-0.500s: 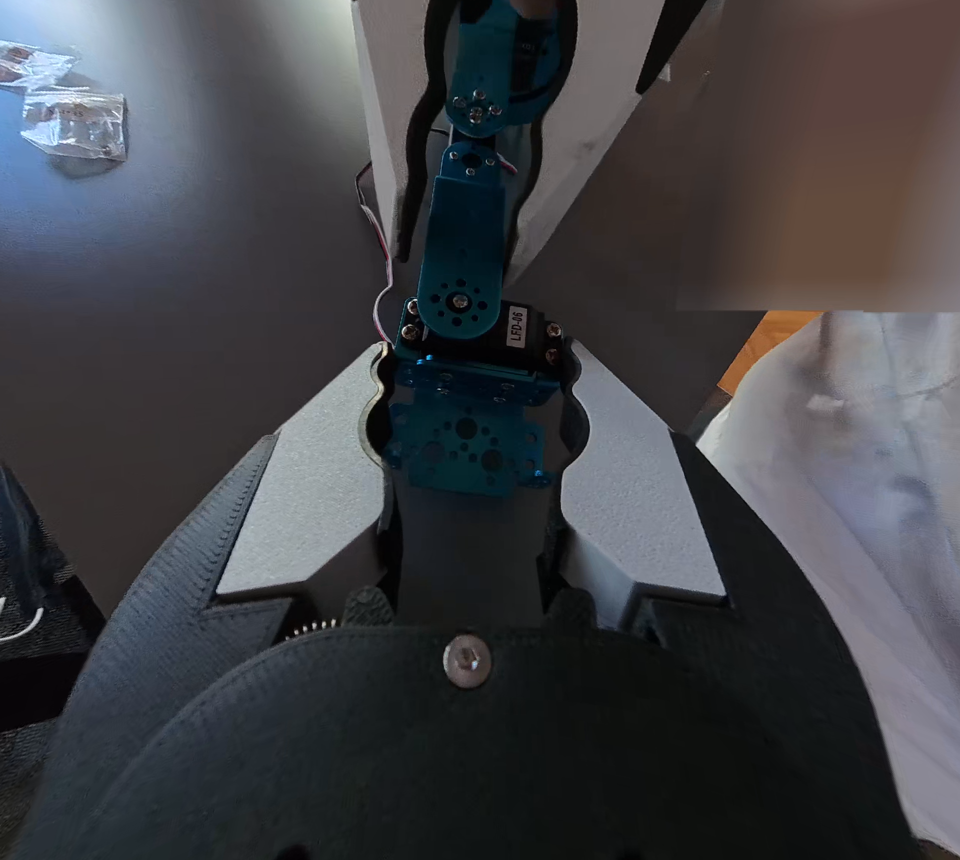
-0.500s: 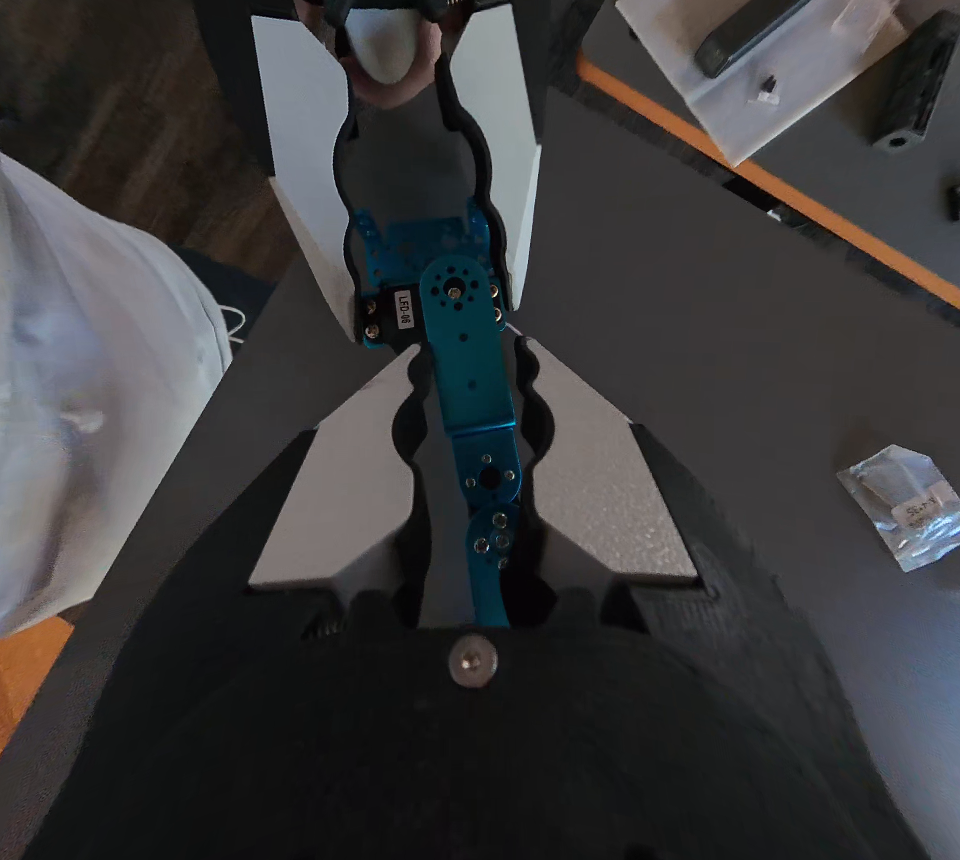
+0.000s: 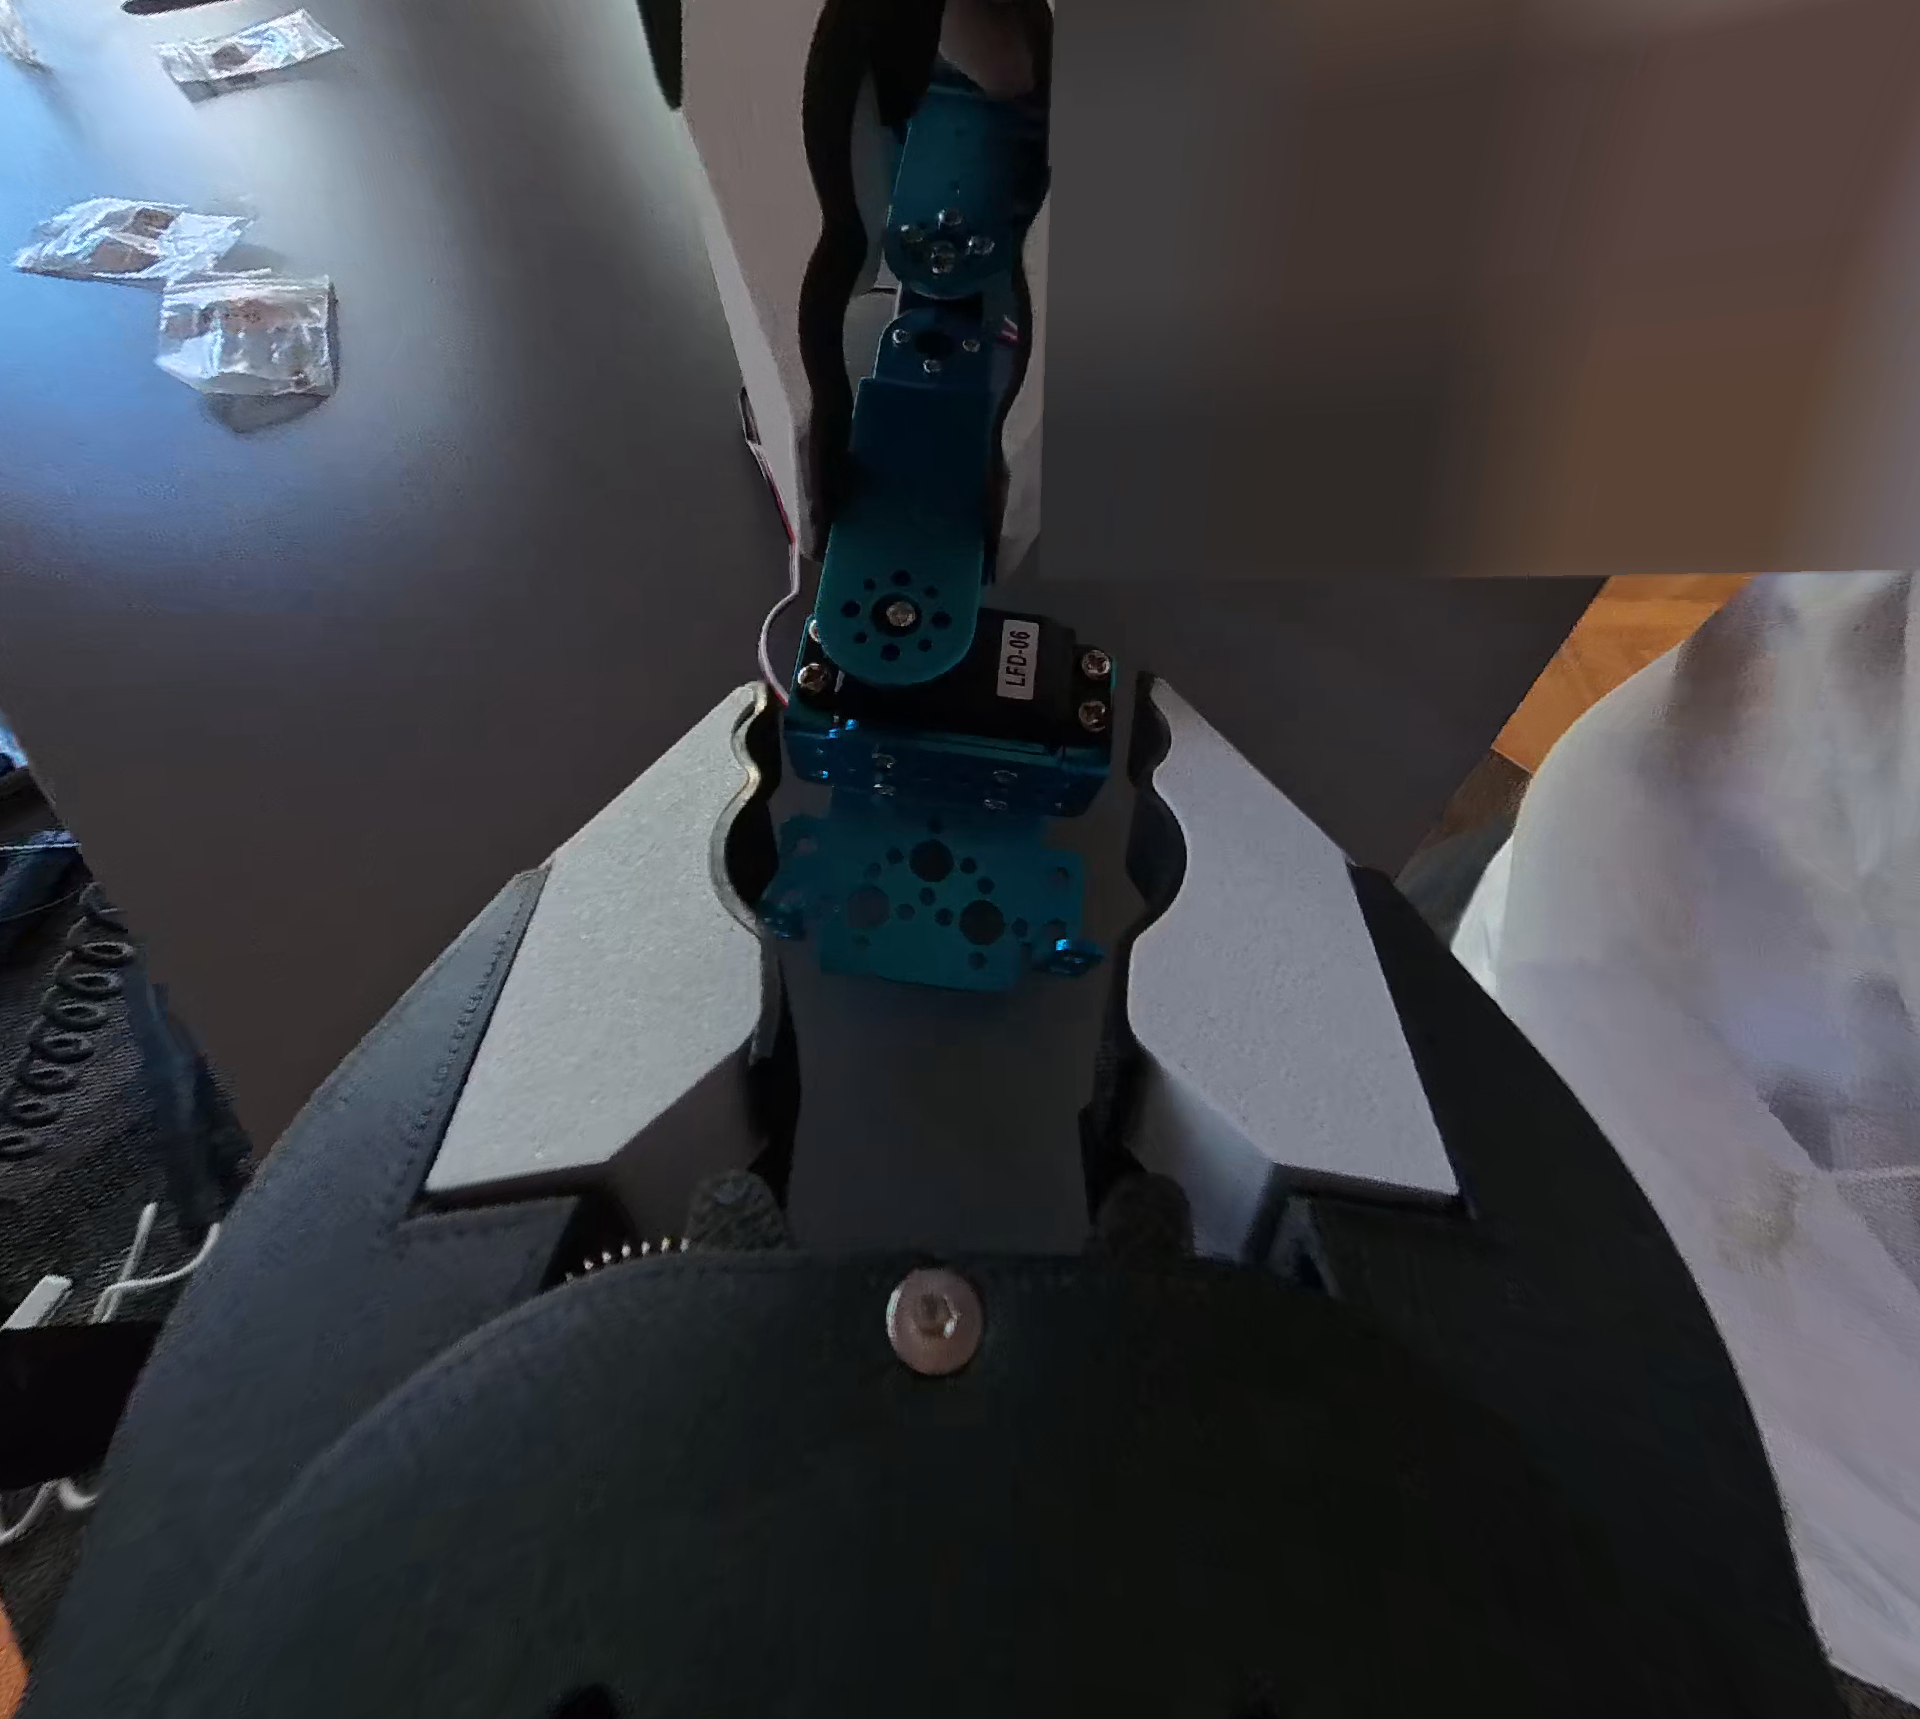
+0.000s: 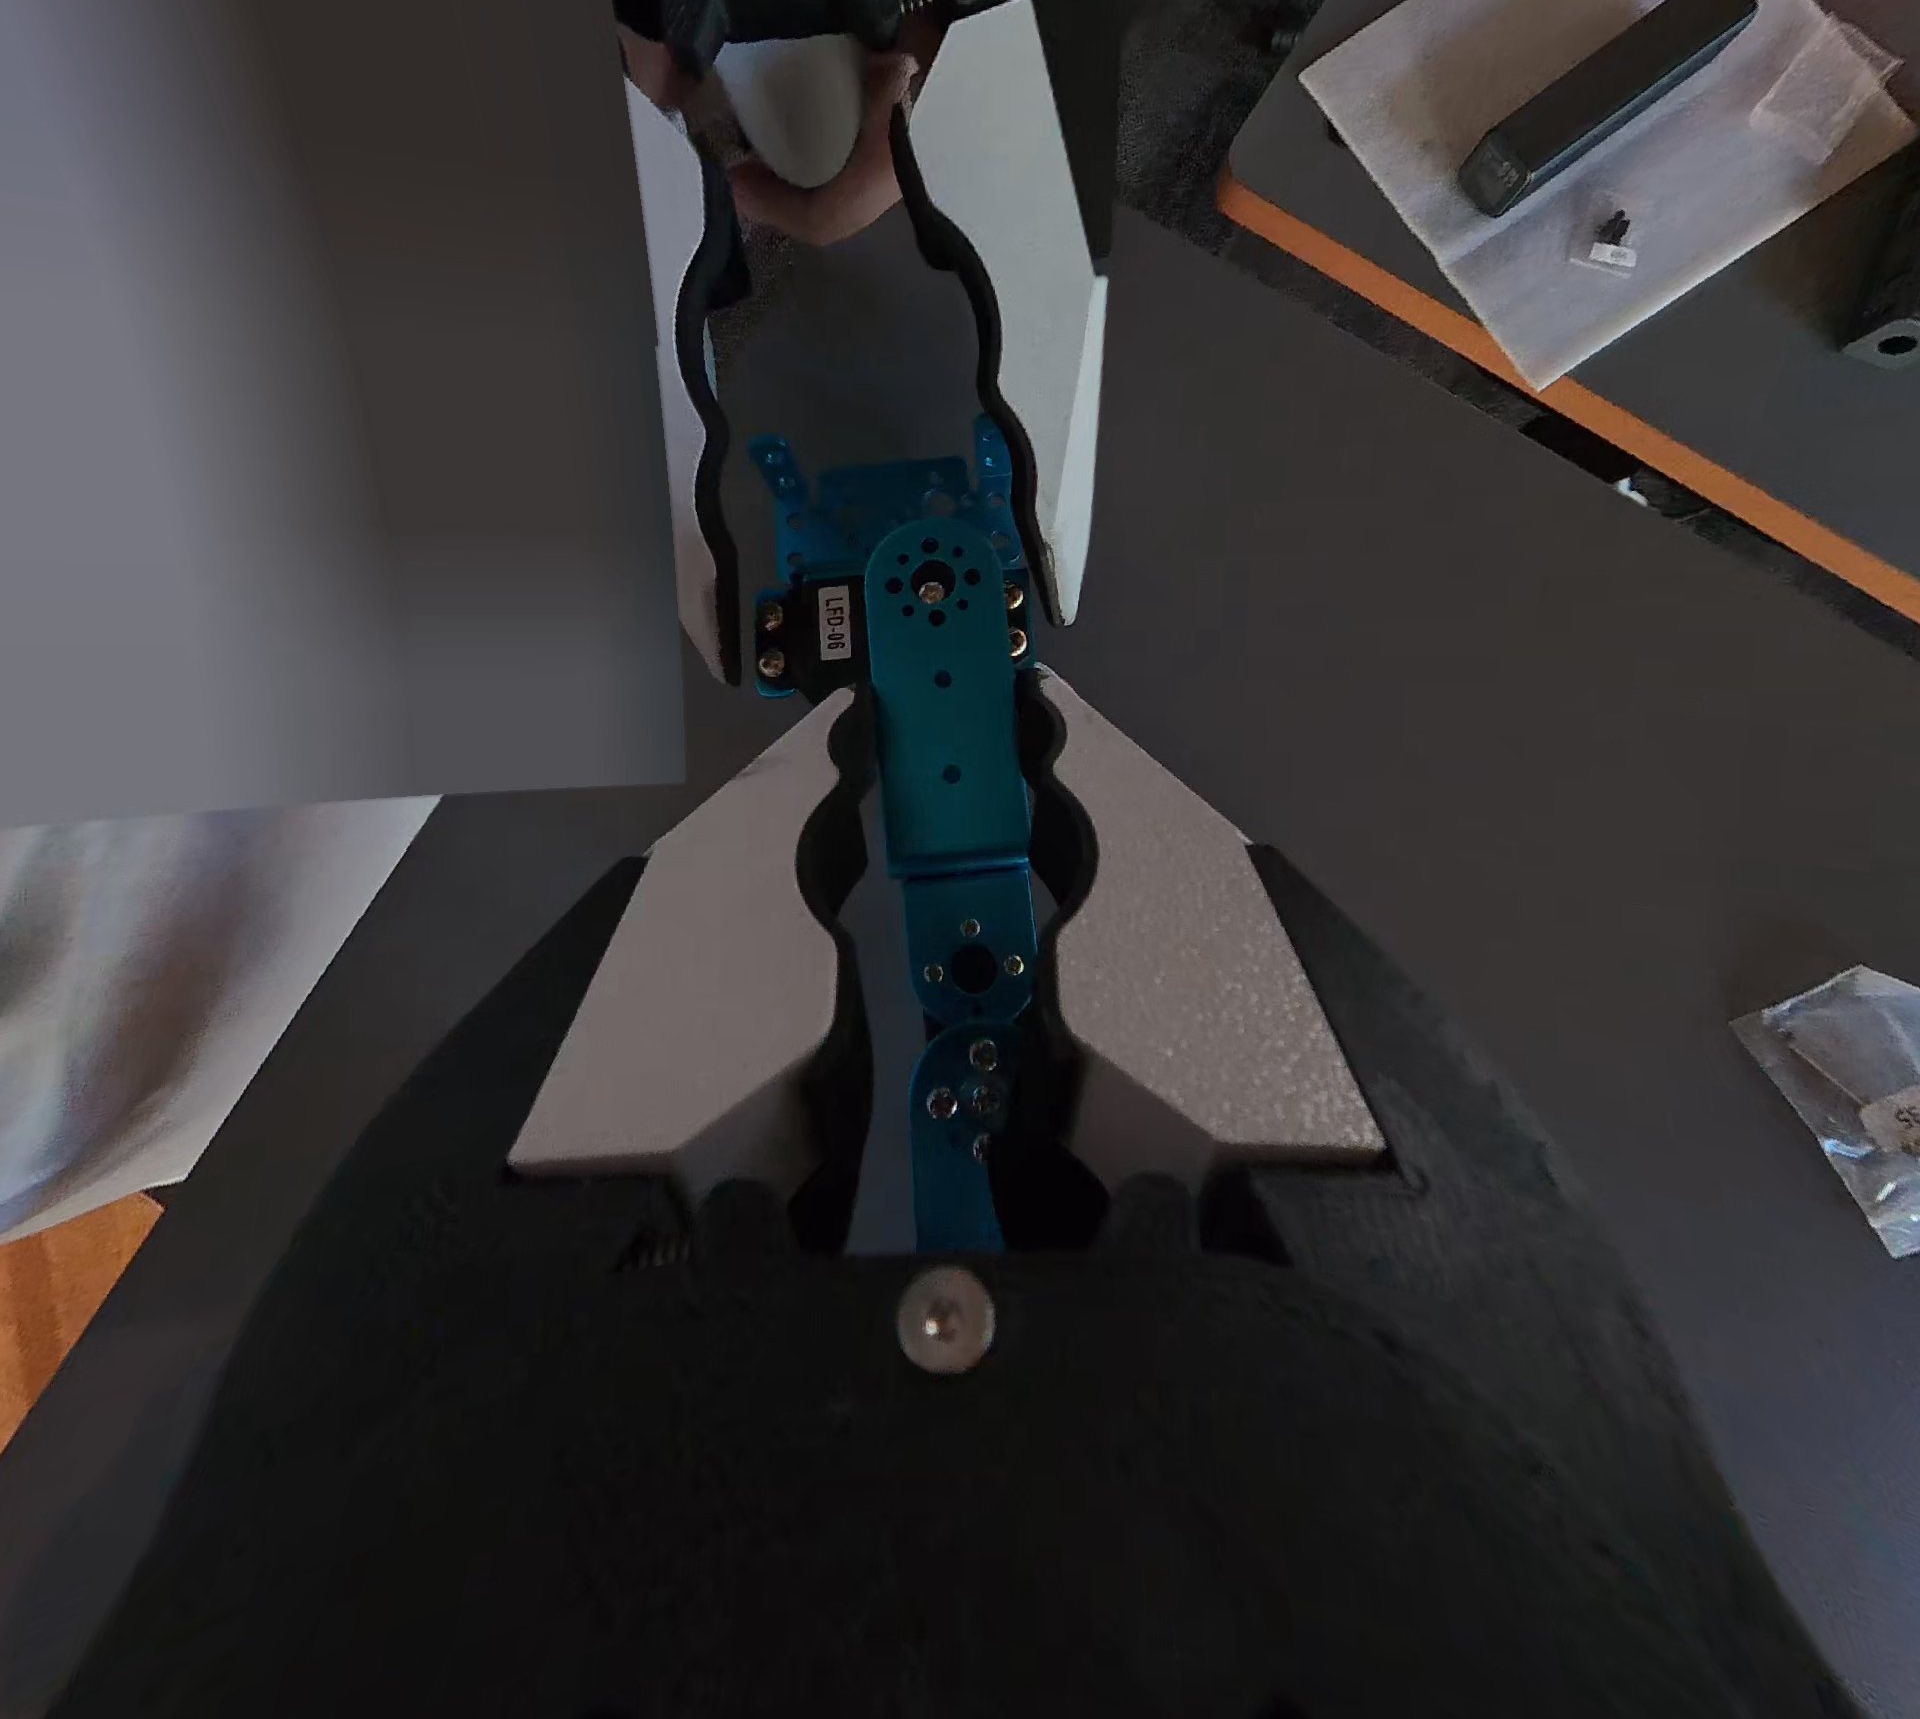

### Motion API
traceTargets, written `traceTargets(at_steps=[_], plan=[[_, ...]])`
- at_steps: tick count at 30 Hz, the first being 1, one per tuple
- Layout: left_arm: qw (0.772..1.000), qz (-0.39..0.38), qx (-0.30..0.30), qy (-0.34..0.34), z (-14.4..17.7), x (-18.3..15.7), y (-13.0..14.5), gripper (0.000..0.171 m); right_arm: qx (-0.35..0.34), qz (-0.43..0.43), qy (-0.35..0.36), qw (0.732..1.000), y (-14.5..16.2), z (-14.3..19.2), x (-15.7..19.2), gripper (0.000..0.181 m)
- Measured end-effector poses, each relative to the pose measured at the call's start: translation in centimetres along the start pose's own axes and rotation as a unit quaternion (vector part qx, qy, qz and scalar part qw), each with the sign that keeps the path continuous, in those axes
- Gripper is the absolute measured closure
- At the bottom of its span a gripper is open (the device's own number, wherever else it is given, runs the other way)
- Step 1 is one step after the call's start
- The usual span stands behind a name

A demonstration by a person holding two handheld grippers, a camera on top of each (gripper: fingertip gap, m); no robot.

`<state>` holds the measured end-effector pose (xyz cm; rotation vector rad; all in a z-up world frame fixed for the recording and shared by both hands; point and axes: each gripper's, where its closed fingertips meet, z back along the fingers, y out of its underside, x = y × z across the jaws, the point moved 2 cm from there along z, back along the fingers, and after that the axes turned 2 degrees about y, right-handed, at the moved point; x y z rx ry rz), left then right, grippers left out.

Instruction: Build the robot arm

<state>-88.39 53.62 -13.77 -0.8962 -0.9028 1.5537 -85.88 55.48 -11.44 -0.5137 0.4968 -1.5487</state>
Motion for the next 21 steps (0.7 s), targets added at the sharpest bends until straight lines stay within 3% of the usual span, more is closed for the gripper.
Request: traceTargets(at_steps=[5,9,21], plan=[[0.999,-0.021,0.015,-0.029,-0.04,0.37,-0.1,0.104,0.002,-0.003,-0.007,1.0,0.0,0.01,-0.16,0.153],[0.998,-0.059,0.01,-0.016,-0.17,0.26,-0.76,0.112,0.002,-0.005,-0.01,1.0,-0.01,0.02,-0.42,0.153],[0.999,-0.041,0.012,0.017,-0.11,0.56,-0.83,0.113,0.003,0.016,-0.011,1.0,-0.01,0.06,-0.65,0.153]])
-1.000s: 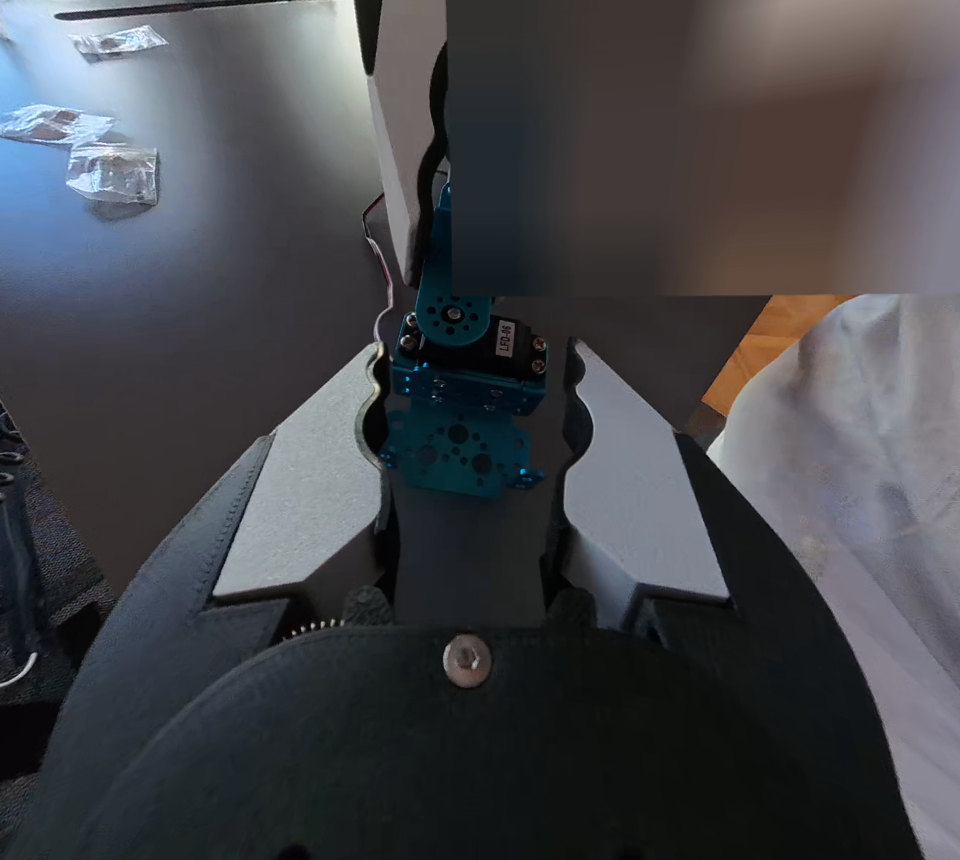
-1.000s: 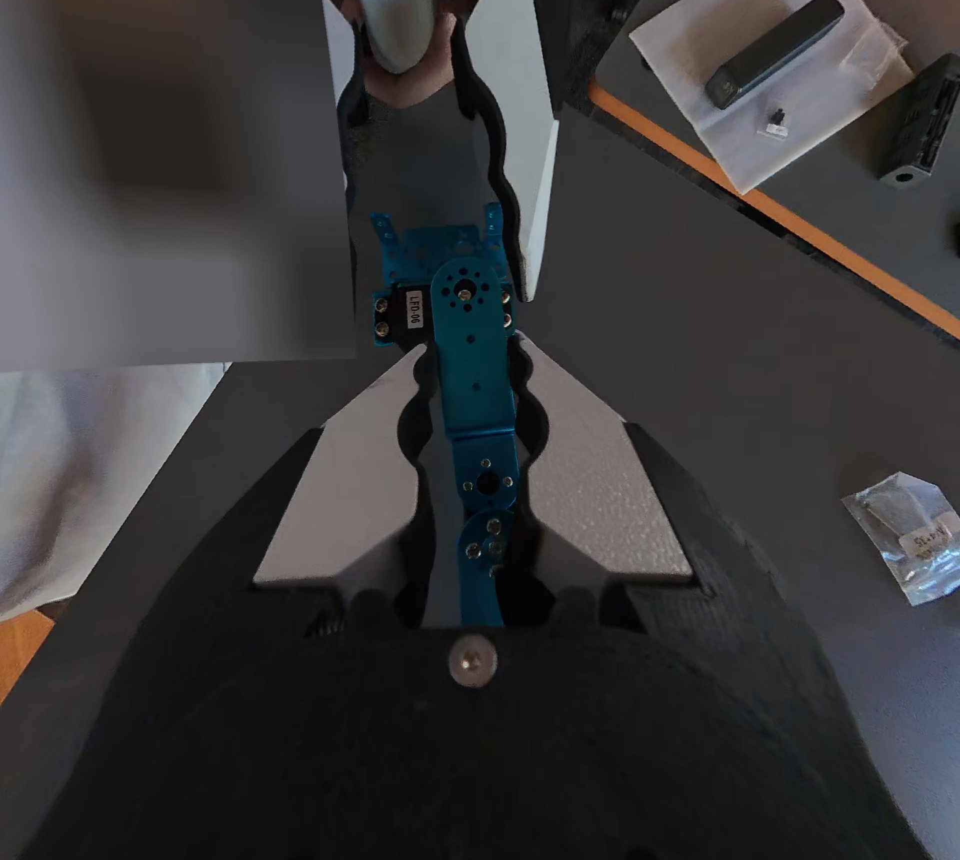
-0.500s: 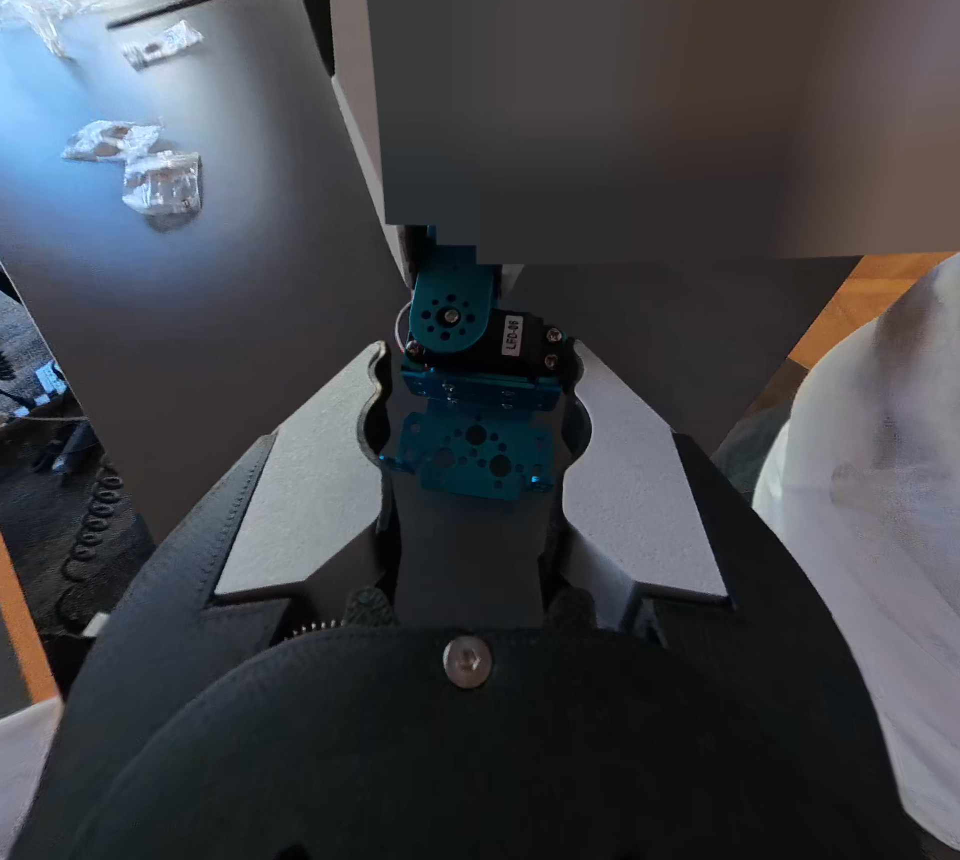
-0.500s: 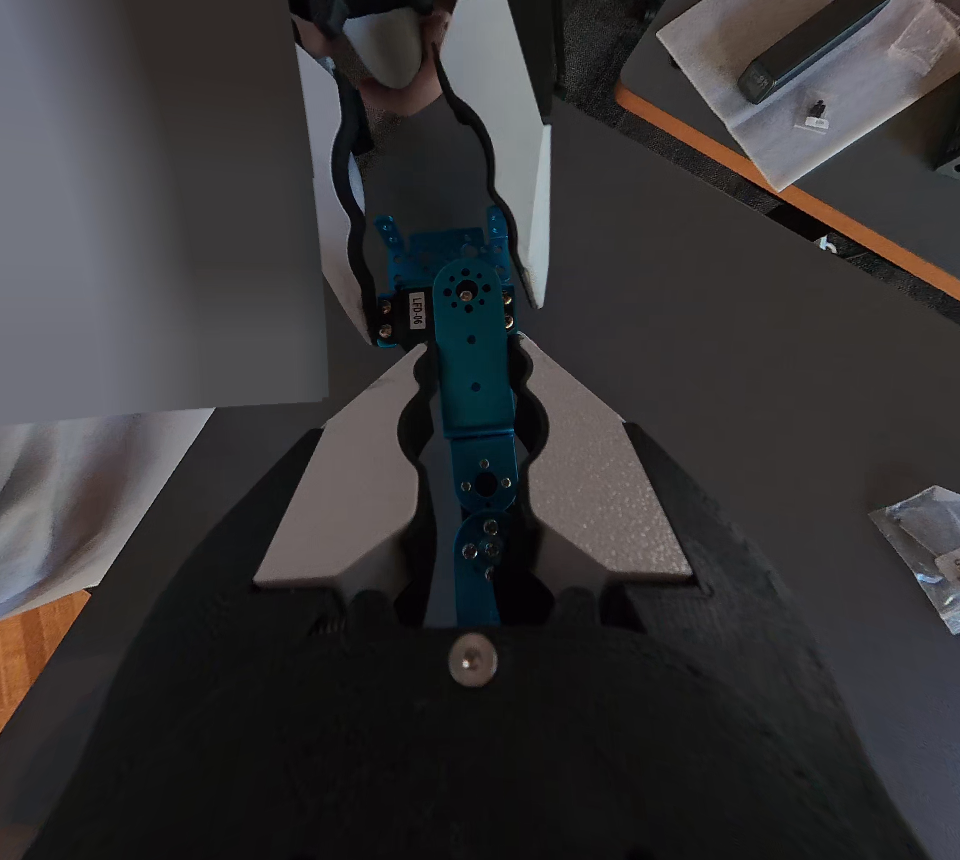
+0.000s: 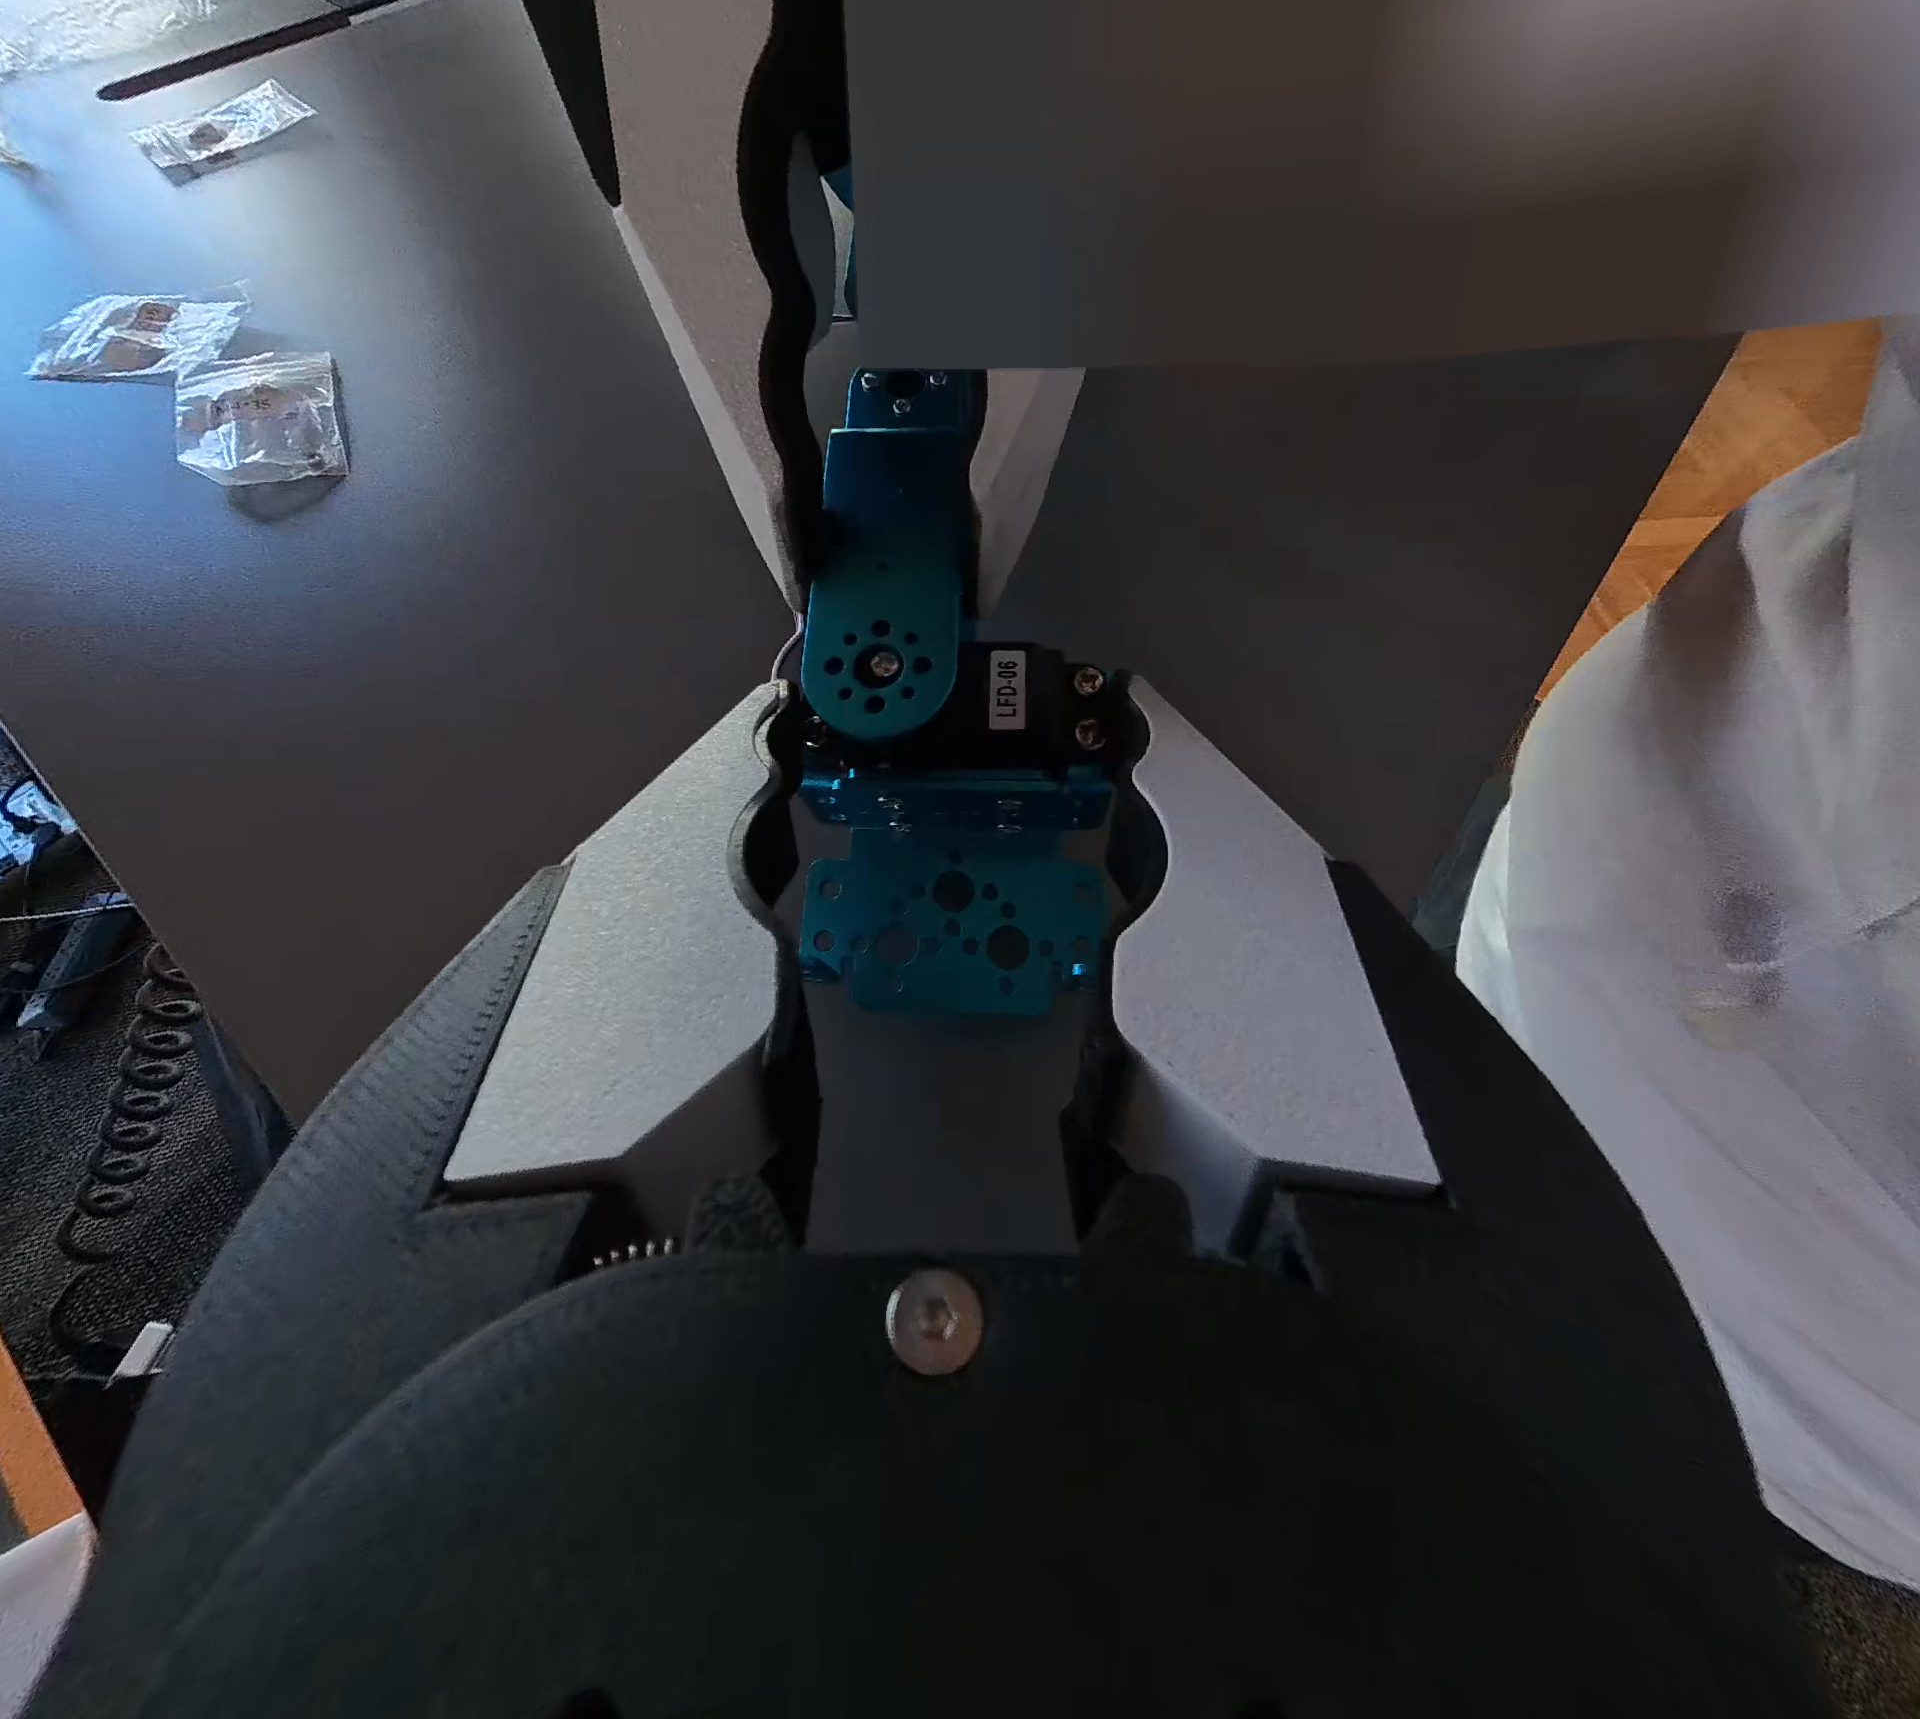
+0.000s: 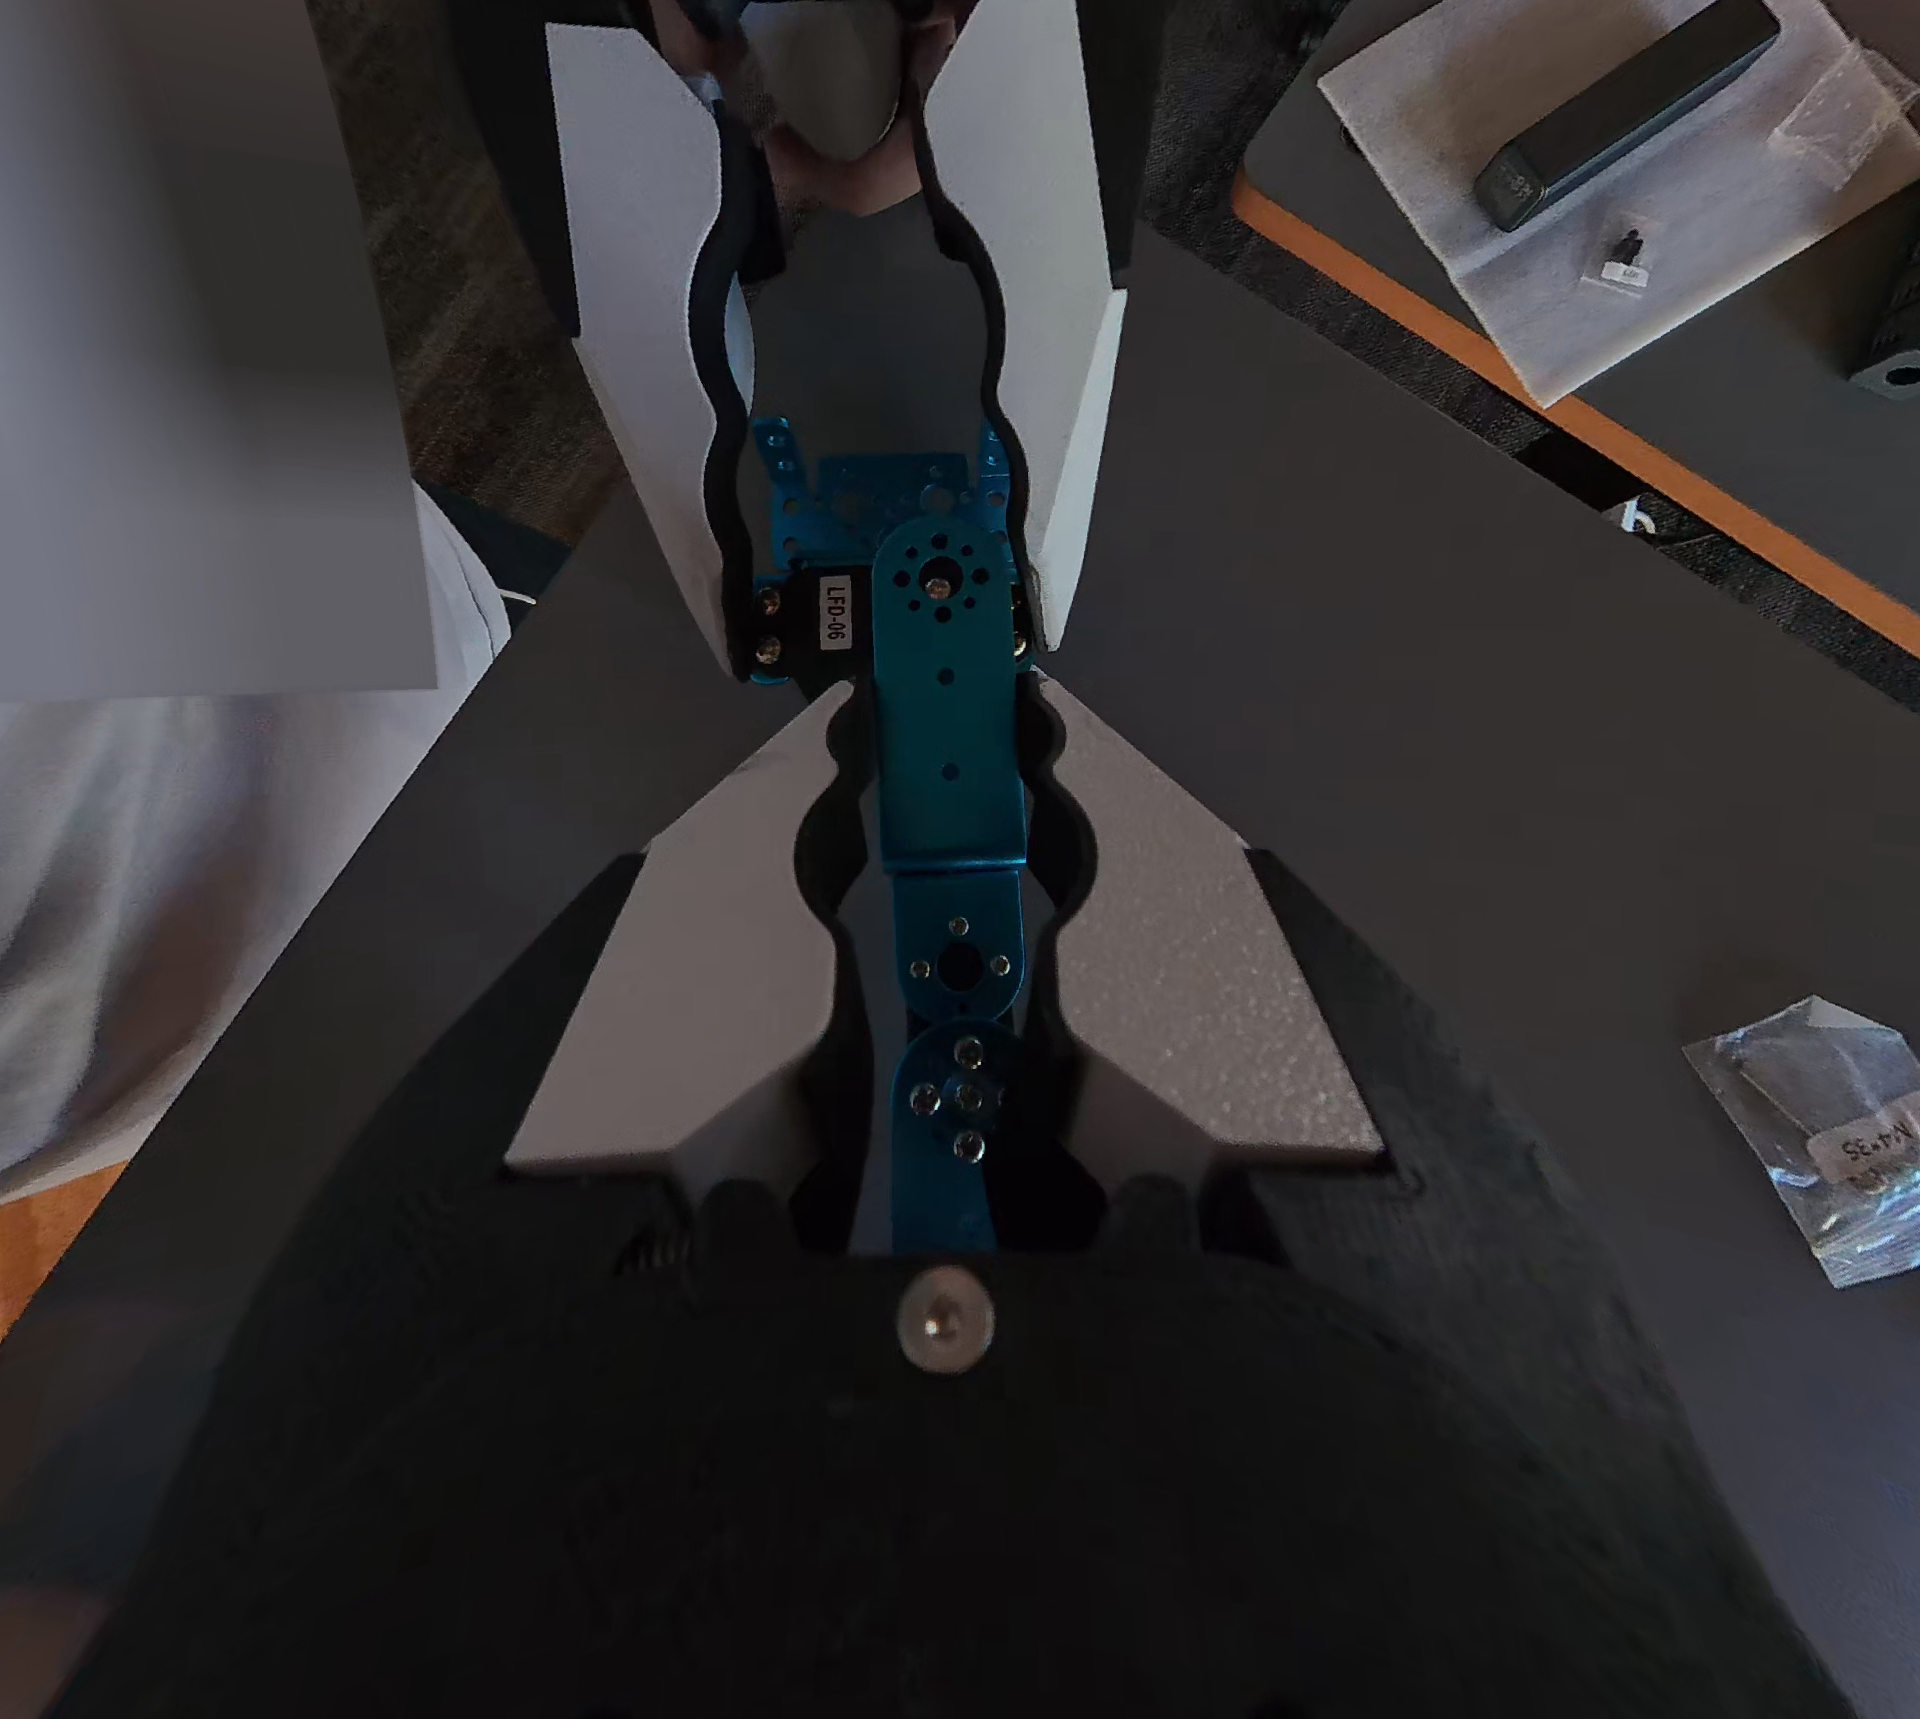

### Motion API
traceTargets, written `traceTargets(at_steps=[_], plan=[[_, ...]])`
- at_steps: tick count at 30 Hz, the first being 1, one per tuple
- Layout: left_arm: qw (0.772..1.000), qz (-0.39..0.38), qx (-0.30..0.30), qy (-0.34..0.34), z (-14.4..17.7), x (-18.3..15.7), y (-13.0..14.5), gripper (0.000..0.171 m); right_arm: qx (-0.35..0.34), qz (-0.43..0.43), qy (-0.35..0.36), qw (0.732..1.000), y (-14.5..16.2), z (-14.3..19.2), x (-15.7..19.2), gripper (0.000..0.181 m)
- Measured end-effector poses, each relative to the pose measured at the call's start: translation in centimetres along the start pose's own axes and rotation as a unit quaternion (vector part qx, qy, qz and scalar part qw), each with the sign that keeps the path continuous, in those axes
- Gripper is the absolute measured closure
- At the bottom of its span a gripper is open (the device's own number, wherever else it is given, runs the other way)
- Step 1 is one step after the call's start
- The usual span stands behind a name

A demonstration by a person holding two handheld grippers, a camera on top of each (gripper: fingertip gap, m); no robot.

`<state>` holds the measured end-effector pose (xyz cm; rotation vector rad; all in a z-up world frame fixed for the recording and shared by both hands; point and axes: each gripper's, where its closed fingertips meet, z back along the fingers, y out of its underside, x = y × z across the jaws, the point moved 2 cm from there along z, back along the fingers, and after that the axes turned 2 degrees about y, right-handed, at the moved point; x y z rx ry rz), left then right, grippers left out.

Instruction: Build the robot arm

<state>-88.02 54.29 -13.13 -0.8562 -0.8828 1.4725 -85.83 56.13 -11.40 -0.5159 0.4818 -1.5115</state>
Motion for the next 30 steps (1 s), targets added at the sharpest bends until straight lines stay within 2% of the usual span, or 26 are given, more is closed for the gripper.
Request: traceTargets(at_steps=[16,30], plan=[[1.0,-0.003,-0.001,-0.002,0.11,-0.05,0.04,0.113,-0.005,0.013,0.013,1.0,0.05,0.07,0.1,0.153],[1.0,0.023,-0.005,0.014,0.33,0.15,0.06,0.113,-0.006,0.014,0.013,1.0,0.13,0.17,-0.15,0.152]])
